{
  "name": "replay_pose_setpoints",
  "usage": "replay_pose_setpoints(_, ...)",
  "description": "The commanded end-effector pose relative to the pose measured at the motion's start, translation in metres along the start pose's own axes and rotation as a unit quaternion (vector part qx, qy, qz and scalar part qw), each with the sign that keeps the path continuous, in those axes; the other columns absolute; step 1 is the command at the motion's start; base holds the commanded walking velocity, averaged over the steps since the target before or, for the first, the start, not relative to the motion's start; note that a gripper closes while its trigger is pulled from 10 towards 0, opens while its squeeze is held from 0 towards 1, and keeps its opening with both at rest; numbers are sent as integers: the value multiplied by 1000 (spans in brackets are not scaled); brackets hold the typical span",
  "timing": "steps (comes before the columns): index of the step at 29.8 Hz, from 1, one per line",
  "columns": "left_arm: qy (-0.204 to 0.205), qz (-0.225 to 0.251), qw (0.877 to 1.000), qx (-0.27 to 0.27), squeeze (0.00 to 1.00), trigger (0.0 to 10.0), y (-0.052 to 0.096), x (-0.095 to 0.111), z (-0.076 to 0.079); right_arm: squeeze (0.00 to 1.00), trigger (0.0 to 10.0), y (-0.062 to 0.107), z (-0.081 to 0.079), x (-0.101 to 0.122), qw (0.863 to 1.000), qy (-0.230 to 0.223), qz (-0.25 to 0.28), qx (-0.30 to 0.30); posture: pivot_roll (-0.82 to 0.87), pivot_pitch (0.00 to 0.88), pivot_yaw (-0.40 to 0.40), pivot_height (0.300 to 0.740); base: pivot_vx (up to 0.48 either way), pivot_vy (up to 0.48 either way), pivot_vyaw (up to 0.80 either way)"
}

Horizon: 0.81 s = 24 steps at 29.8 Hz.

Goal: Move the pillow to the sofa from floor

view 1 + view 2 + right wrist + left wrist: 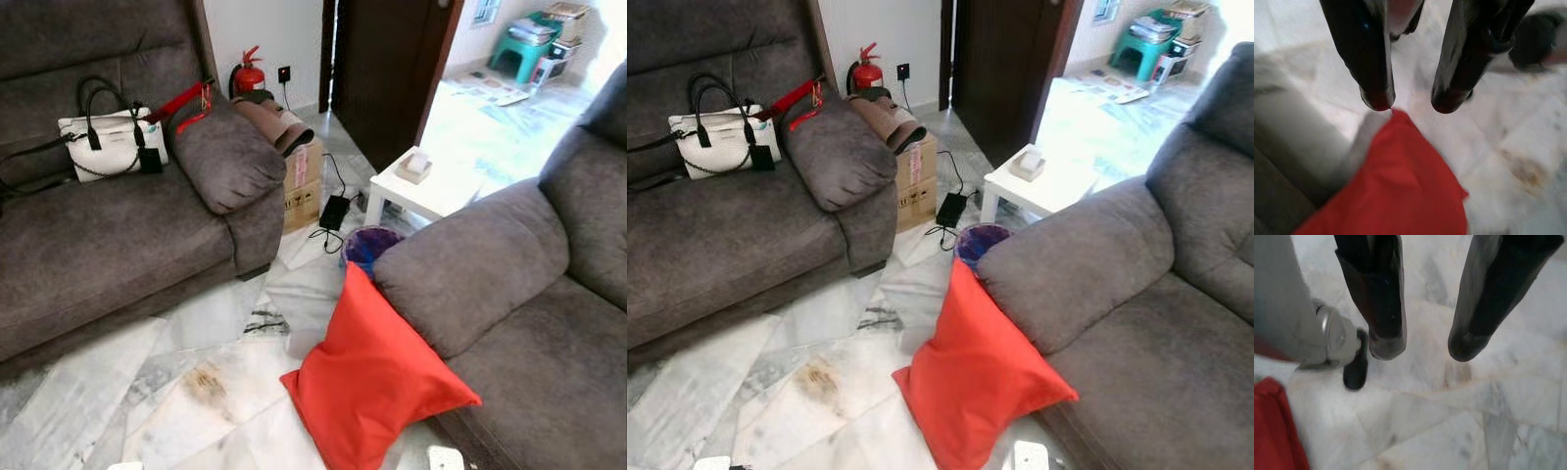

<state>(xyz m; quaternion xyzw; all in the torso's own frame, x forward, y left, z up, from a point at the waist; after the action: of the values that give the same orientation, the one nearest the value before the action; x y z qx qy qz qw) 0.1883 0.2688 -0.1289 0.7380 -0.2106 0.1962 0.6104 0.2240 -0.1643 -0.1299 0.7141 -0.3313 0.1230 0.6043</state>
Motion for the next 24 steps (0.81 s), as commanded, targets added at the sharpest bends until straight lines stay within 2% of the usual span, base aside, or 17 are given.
replay_pose_setpoints(1, 6, -10, 1000, -8, 0, 10000, 1, -7, 7, 0, 10000, 4, 14, -12, 1000, -3, -17, -17, 59, 128, 20, 740, 352, 0, 0)
replay_pose_setpoints(8, 6, -9, 1000, -8, 0, 10000, 0, -7, 7, 0, 10000, 4, 14, -12, 1000, -1, -18, -18, 59, 128, 20, 740, 350, 0, 0)
replay_pose_setpoints(18, -3, -9, 1000, -13, 0, 10000, 0, -6, 8, 0, 10000, 4, 15, -14, 1000, 2, -19, -19, 61, 129, 20, 740, 0, 0, 0)
replay_pose_setpoints(24, -5, -8, 1000, -13, 0, 10000, 0, -6, 8, 0, 10000, 4, 14, -14, 1000, 2, -20, -19, 60, 129, 20, 740, 0, -389, 0)
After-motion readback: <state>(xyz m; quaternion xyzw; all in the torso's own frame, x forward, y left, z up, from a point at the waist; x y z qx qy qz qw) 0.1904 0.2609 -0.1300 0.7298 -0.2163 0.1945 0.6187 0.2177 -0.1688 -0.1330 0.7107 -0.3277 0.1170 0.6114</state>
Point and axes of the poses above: a point about 5 cm out from each wrist's last joint towards the gripper, its own y axis pointing back from the gripper into the wrist, its own x axis along the axis of the wrist's last joint, z = x × y, the point moved 6 cm from there along -y, pointing out of the wrist towards the gripper, and after that the axes turned 12 degrees about -y, right-handed, at the moved point
